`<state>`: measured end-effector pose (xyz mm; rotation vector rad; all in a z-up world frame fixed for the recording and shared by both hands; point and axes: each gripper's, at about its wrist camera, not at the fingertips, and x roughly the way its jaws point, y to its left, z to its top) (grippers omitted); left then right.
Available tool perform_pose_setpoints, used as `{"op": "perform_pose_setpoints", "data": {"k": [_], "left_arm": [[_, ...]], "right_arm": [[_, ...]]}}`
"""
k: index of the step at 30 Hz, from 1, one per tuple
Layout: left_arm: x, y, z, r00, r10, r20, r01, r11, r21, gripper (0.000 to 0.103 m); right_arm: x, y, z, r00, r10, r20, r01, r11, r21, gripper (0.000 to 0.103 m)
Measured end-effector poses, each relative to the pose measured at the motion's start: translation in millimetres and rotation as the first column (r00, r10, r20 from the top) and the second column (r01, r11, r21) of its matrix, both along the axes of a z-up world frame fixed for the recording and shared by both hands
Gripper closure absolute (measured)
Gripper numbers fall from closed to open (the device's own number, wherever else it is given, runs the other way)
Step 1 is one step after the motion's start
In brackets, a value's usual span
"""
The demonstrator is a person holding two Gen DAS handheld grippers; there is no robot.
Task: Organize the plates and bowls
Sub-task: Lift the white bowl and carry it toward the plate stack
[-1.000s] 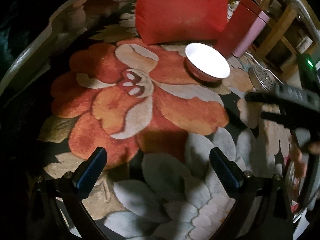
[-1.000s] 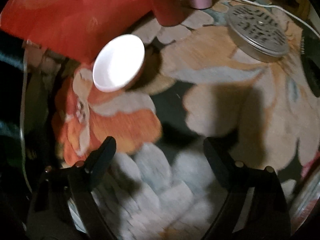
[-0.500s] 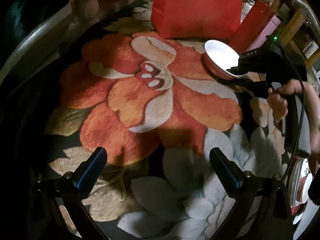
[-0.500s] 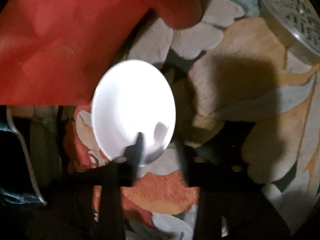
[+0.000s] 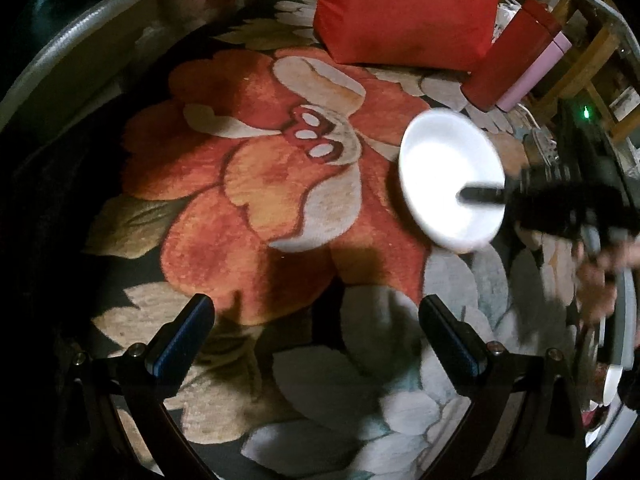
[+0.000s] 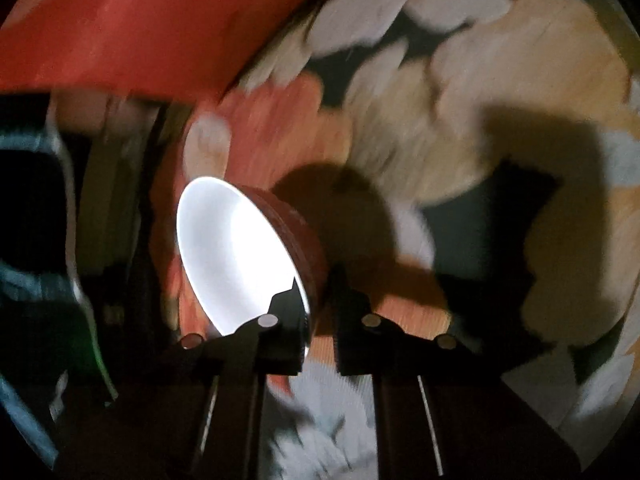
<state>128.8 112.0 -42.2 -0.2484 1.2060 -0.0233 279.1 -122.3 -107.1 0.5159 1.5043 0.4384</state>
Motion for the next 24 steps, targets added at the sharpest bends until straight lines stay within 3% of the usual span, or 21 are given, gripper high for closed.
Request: {"op": "perform_pose_setpoints", "data": {"k": [4, 7, 11, 13, 14, 16, 18, 19, 24], "left_arm": [[3.0, -5.7, -5.6, 1.000, -0.003, -0.011, 0.003, 1.000, -0.030, 0.001], [3.9, -14.8, -15.8, 0.999, -0.030, -0.041, 0.029, 0.999, -0.020, 0.003], [3.8, -23.2, -31.4, 0.995, -0.044, -0.087, 0.044, 0.999, -0.006, 0.020], [4.6, -24.8, -35.2, 0.995, -0.036, -0.092, 0.033, 0.999, -0.024, 0.031], [6.5, -26.0, -35.7, 0.995, -0.032, -0.091, 0.030, 0.999, -0.025, 0.045], [11.8, -28.1, -34.8, 0.996, -0.033, -0.079, 0.032, 0.999, -0.015, 0.054], [16.6, -28.7, -35.0, 0.996, -0.030, -0.080, 0.028, 0.999, -0.029, 0.080], [18.3, -29.1, -34.1, 0.996, -0.033, -0.080, 0.029, 0.998, -0.056, 0.088], [15.0, -39.1, -24.6, 0.996, -0.067, -0.060, 0.065, 0.997, -0.029, 0.092]], "right_arm": [[-30.9, 19.9, -8.0, 0.982, 0.179, -0.065, -0.174, 0.982, 0.075, 0.092], [-48.8, 32.5, -9.7, 0.961, 0.268, -0.069, -0.263, 0.963, 0.064, 0.092], [-58.3, 36.3, -1.1, 0.963, 0.267, -0.032, -0.266, 0.963, 0.028, 0.088], [-63.0, 42.6, 5.6, 0.959, 0.282, -0.008, -0.282, 0.959, -0.039, 0.088], [-65.6, 44.9, 8.8, 0.958, 0.286, 0.004, -0.285, 0.956, -0.065, 0.088], [-70.2, 50.0, 13.8, 0.959, 0.282, 0.026, -0.278, 0.954, -0.113, 0.088], [-73.4, 55.8, 16.7, 0.960, 0.277, 0.046, -0.267, 0.951, -0.156, 0.088], [-75.6, 58.3, 18.2, 0.962, 0.269, 0.058, -0.254, 0.950, -0.181, 0.088], [-88.4, 48.7, 16.9, 0.964, 0.257, 0.071, -0.235, 0.945, -0.225, 0.091]]}}
